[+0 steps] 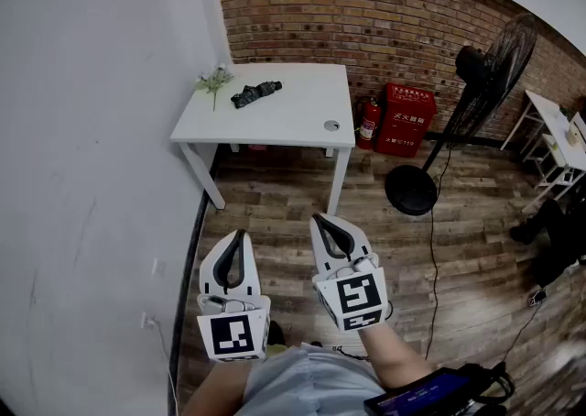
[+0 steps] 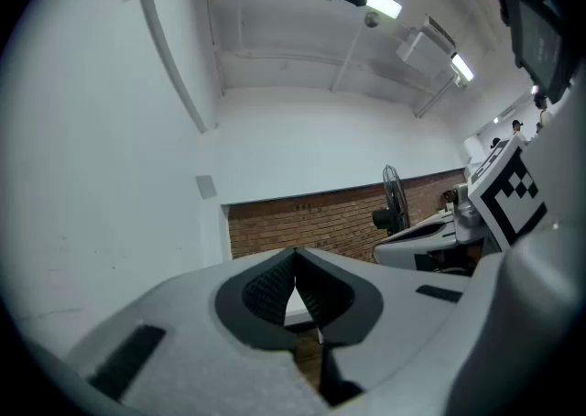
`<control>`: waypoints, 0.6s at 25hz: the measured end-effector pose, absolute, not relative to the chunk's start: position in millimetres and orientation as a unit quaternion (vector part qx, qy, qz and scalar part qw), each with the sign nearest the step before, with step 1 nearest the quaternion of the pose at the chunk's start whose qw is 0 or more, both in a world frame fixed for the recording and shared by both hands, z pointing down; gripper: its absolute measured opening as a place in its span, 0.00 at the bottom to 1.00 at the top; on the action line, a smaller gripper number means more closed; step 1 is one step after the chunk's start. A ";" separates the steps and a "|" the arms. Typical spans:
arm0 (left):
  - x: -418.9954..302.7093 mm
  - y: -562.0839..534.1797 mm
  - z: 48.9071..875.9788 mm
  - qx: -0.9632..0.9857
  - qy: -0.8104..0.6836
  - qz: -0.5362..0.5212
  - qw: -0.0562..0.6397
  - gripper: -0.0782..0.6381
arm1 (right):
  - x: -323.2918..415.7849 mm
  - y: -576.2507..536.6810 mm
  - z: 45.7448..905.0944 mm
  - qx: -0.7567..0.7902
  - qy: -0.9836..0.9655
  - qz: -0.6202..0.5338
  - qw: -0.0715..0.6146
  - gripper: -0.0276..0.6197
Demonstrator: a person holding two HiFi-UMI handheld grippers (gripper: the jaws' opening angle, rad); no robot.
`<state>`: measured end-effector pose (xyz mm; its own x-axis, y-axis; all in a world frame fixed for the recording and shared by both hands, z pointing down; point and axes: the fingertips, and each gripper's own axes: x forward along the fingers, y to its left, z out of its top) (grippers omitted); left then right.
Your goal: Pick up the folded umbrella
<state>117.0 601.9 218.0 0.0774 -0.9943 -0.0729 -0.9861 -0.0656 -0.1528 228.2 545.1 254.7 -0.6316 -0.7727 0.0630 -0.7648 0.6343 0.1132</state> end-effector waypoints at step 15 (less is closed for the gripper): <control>124.7 592.6 228.4 -0.722 0.686 -0.034 0.079 0.12 | 226.5 542.3 257.2 0.379 -0.924 -0.030 0.034 0.59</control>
